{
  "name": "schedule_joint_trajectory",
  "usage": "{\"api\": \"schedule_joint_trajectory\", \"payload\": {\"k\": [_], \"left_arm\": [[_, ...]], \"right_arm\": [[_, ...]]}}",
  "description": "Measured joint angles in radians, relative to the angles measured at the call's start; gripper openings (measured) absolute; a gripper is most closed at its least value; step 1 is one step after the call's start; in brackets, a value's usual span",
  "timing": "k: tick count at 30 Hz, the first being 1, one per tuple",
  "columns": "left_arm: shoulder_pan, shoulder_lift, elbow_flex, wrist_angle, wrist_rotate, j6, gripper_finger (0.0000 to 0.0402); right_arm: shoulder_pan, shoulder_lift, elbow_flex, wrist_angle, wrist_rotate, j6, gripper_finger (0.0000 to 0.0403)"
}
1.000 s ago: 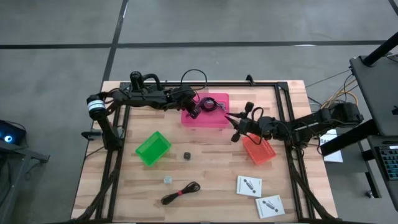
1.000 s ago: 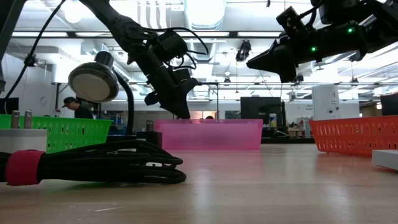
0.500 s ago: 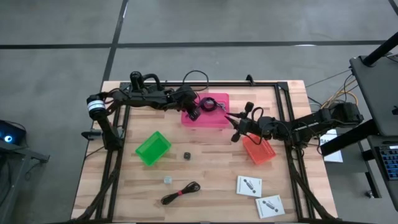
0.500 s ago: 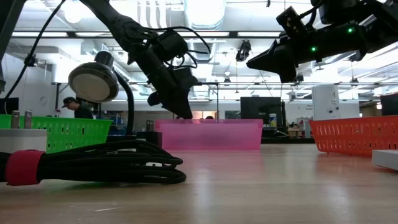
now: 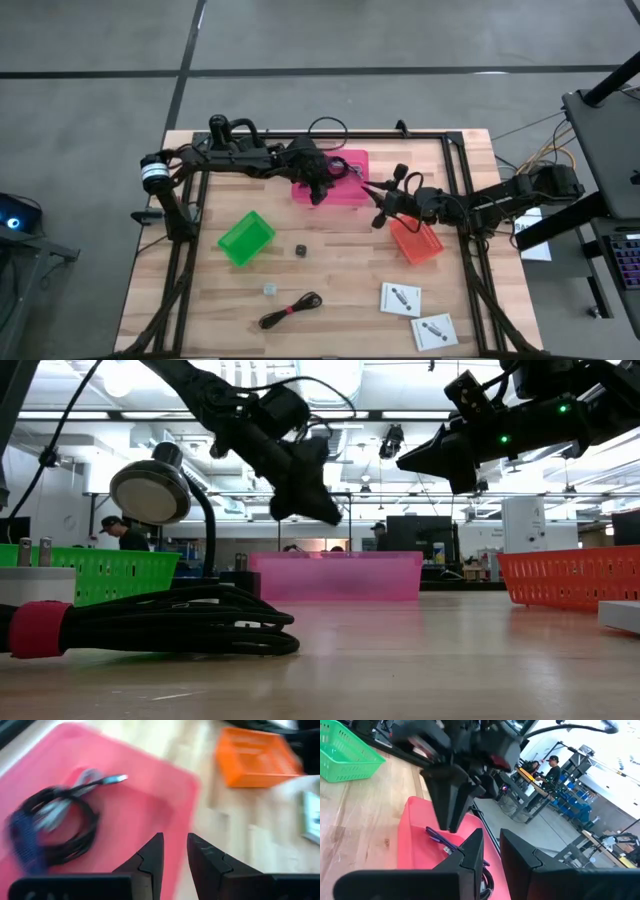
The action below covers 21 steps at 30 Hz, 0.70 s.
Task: Pick and place items into bin
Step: Put the black charger cable into the pink bin
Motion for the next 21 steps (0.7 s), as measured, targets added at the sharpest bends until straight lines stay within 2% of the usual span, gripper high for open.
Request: {"api": "schedule_joint_trajectory", "payload": {"k": [5,15,21], "left_arm": [[-0.046,-0.001,0.017,0.036,0.064,0.013,0.0069],[-0.187,-0.002,0.015,0.034,0.067,0.187,0.0069],[-0.303,-0.002,0.0,0.02,0.067,0.215,0.0069]], "right_arm": [[0.0,0.0,0.0,0.0,0.0,0.0,0.0052],[0.0,0.0,0.0,-0.001,0.0,0.0,0.0052],[0.0,0.0,0.0,-0.004,0.0,0.0,0.0052]]}}
